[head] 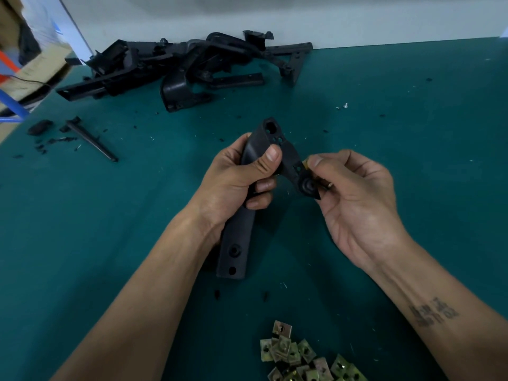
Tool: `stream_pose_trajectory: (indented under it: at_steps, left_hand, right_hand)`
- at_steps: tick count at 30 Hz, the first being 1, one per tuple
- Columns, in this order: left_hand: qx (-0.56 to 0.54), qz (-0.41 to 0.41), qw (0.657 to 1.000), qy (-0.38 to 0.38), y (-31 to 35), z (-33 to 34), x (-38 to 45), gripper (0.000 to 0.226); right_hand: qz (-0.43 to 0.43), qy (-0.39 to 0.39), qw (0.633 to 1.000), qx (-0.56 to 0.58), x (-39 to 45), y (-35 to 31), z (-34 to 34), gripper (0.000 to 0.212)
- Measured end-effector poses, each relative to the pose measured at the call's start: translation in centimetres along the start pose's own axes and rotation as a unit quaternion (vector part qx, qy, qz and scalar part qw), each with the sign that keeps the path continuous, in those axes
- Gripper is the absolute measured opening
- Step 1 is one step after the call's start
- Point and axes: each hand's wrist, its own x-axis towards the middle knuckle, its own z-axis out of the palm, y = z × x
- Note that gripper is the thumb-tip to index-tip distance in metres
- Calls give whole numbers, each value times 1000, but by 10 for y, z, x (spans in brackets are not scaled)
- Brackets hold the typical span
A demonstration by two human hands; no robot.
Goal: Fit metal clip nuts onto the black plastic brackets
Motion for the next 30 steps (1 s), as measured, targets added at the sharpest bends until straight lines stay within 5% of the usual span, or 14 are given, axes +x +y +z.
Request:
stream_pose_trajectory:
  at_steps: [13,23,30]
  left_hand:
    - [16,5,1000,7,-2,-1,1,13]
    - [24,23,999,5,-1,-6,1,13]
    - [58,10,998,23,2,1,-1,17]
  right_hand:
    - [-6,-58,998,-22,2,-3,-1,28]
    - [84,-145,986,-23,0,-7,-3,38]
    - [33,-3,990,-137,-17,-7,-5,34]
